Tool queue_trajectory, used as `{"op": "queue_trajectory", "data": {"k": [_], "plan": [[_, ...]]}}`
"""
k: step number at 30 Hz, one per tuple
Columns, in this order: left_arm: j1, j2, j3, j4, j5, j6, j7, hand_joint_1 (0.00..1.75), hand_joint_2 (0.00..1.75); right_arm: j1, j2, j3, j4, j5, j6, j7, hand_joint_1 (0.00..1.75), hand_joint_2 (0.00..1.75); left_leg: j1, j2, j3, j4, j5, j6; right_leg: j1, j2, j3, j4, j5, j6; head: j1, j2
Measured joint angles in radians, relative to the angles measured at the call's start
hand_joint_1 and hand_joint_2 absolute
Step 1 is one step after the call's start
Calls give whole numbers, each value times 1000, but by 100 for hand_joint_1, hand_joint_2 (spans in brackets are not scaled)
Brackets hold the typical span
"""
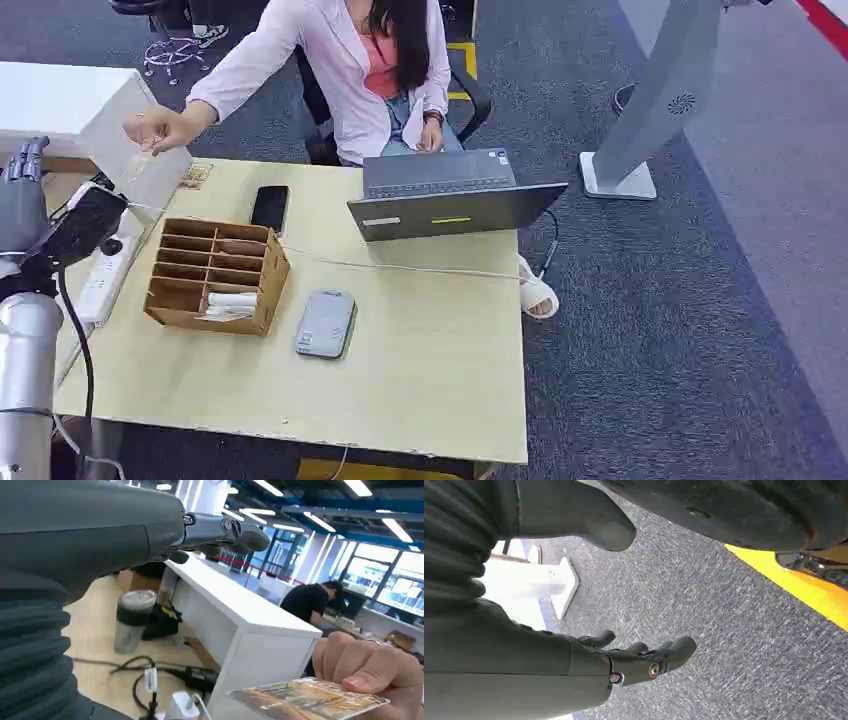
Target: Pass the card to the sensor for recognition and then transmit it.
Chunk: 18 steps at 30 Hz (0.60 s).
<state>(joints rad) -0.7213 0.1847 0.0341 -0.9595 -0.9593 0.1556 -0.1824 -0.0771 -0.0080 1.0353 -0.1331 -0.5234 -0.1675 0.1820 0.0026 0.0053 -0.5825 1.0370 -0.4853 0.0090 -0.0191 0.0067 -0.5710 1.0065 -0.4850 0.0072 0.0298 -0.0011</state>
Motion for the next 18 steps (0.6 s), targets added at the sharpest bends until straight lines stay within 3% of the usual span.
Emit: {"op": "queue_trajectory", "data": {"k": [14, 18], "plan": [[-169, 74, -175, 159, -344, 211, 102, 0, 175, -5, -22, 64, 2, 10, 42, -18, 0, 175, 0, 0, 0, 0, 0, 0, 0, 0, 0, 0, 0, 0, 0, 0], [-188, 84, -193, 184, -366, 224, 110, 0, 175, -5, -25, 76, 2, 10, 42, -21, 0, 175, 0, 0, 0, 0, 0, 0, 0, 0, 0, 0, 0, 0, 0, 0]]}}
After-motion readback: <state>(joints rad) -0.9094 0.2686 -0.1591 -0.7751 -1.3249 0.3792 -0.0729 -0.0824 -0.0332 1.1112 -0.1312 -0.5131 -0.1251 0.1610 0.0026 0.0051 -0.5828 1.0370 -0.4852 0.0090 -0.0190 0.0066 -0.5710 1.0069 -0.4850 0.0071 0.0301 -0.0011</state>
